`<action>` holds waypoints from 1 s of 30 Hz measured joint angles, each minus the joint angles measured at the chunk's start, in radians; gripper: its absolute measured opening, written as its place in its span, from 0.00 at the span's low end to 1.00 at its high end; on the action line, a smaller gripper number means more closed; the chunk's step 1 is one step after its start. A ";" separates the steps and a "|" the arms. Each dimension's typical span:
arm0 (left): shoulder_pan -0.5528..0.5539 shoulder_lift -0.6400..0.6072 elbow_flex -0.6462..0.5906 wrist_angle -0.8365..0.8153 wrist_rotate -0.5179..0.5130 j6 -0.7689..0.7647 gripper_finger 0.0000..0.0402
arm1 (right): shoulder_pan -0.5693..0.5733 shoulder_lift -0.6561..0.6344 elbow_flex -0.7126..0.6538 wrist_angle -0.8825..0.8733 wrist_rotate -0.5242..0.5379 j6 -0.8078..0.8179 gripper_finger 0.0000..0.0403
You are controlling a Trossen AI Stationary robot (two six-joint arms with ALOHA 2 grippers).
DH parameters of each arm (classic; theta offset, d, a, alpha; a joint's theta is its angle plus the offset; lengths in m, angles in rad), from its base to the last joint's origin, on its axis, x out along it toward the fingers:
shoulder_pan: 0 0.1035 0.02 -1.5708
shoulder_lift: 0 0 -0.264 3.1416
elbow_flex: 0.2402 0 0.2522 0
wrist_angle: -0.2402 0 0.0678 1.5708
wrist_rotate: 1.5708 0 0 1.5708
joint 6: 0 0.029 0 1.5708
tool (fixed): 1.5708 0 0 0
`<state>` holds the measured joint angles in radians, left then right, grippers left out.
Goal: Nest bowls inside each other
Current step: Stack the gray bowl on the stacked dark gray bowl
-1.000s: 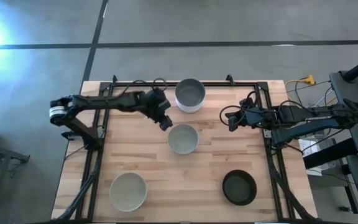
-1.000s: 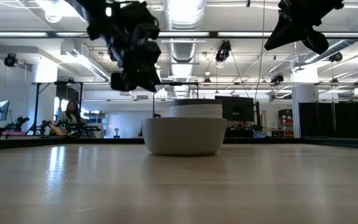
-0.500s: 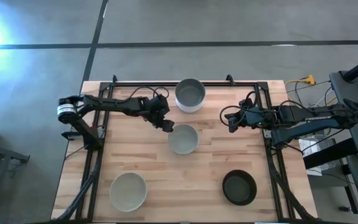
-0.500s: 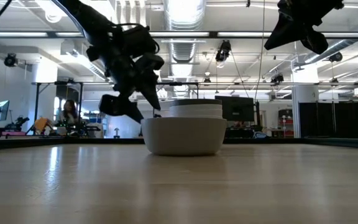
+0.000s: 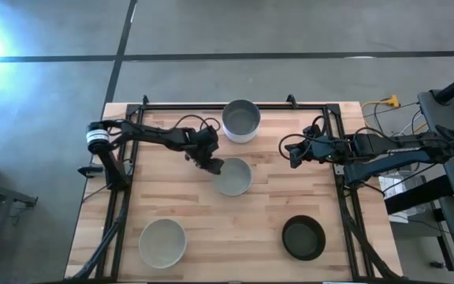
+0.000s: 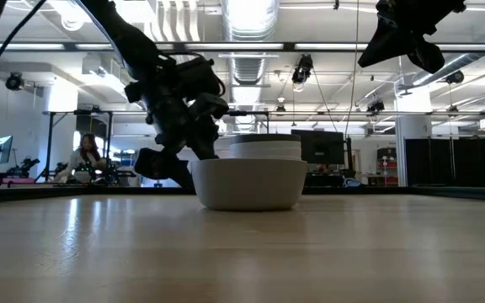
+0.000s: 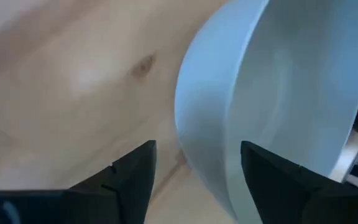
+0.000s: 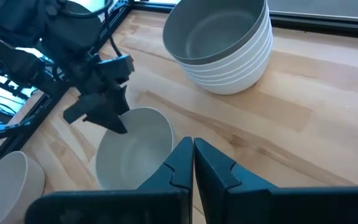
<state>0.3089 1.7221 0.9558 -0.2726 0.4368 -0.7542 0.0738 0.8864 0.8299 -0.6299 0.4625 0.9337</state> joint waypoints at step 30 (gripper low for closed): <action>0.206 -0.165 0.340 0.025 -0.063 0.149 0.00 | 0.000 0.000 0.000 -0.001 0.002 -0.018 0.02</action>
<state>0.5151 1.5572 1.2956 -0.2478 0.3741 -0.6048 0.0734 0.8864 0.8299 -0.6308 0.4641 0.9157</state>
